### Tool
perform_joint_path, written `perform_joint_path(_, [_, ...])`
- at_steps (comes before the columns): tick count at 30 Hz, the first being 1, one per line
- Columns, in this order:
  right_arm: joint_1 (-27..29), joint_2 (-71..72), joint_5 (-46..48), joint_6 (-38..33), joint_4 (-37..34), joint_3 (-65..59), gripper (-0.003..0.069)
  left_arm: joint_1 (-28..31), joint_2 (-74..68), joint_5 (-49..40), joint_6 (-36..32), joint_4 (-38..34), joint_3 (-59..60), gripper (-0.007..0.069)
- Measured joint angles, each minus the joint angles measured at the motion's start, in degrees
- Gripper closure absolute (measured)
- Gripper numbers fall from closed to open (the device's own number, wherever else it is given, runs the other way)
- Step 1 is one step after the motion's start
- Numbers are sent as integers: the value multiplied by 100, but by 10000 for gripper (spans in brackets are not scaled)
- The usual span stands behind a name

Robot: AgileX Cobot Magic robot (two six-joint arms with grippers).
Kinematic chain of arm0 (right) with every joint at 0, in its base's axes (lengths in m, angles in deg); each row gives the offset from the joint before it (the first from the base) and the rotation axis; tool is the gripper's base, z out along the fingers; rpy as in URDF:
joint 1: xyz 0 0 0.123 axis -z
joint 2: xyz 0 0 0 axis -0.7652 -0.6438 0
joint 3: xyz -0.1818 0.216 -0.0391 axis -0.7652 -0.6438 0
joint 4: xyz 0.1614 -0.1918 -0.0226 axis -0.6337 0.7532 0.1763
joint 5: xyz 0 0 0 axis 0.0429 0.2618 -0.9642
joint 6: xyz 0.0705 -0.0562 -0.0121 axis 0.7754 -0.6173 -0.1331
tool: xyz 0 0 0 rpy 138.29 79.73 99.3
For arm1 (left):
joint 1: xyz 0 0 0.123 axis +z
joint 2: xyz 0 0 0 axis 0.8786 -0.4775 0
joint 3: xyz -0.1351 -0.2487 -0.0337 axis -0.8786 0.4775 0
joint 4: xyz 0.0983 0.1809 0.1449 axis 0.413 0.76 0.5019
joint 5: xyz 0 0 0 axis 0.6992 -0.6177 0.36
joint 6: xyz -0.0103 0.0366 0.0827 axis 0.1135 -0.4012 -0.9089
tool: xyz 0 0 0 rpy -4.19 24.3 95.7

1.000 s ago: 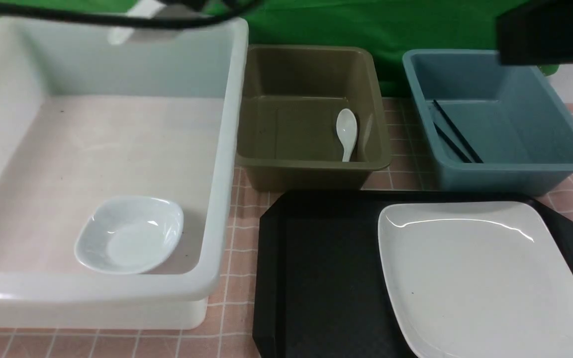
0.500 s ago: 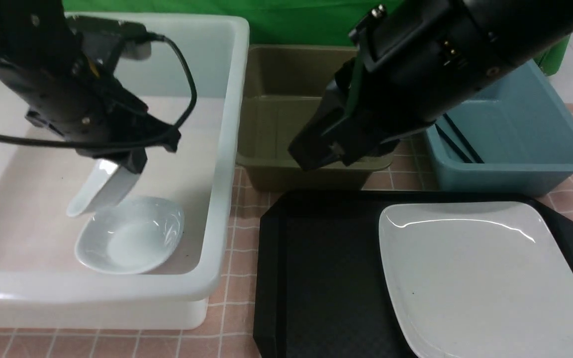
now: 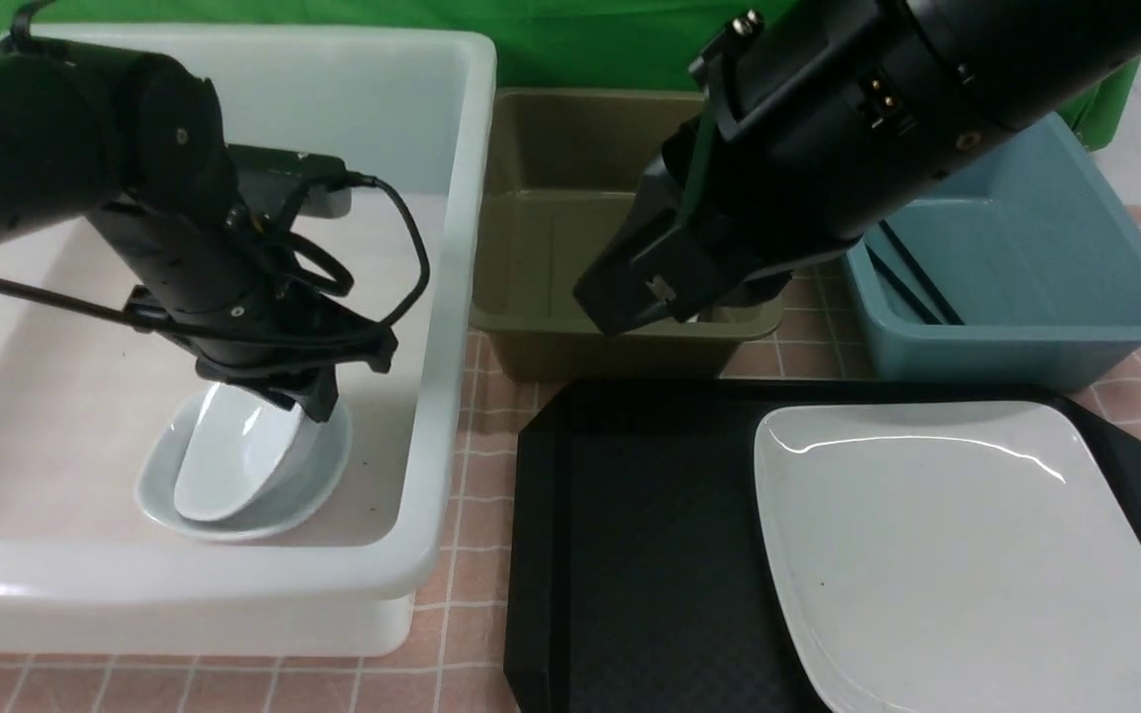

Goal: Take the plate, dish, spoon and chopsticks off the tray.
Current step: Use the left arm to put the small plate into the large storage box on the left, then use the left arm to grab a plate from the dinner plate

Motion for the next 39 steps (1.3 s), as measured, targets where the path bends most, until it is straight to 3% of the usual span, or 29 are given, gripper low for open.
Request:
perform_joint_path(2, [0,0,-12,14,108,0,629,0,52,-114,0,0,-61,302])
perform_joint_path(3, [0,0,-12,14,118,0,629,0,61,-135,0,0,-71,302])
perform_joint_path(6, [0,5,-26,21,294,6,629,0,319,-443,0,0,-457,158])
perform_joint_path(11, [21,25,-26,27,595,6,629,0,709,-609,0,-81,-853,112])
perform_joint_path(14, [212,115,133,147,885,6,629,-26,928,-533,-139,-791,-977,176])
perform_joint_path(18, [1071,453,365,187,1051,-68,629,-700,847,-50,-877,-2261,-989,500])
perform_joint_path(19, [1330,565,365,192,1062,-142,629,-894,779,62,-969,-2442,-1008,545])
perform_joint_path(21, [1887,922,365,258,1093,-423,629,-1333,559,254,-1102,-2690,-1153,603])
perform_joint_path(25, [2723,1626,365,317,1104,-1057,629,-2020,-116,386,-1133,-2766,-1689,622])
perform_joint_path(27, [3256,2324,365,329,1118,-1682,629,-2302,-780,413,-995,-2795,-2280,603])
perform_joint_path(32, [3573,3148,335,333,1104,-2487,629,-2377,-1802,334,-468,-2509,-3090,503])
perform_joint_path(35, [3609,3738,302,333,997,-2843,629,-2361,-2487,204,-78,-1783,-3493,361])
perform_joint_path(39, [3616,3970,257,333,889,-2914,629,-2361,-2991,227,4,-1604,-3619,216])
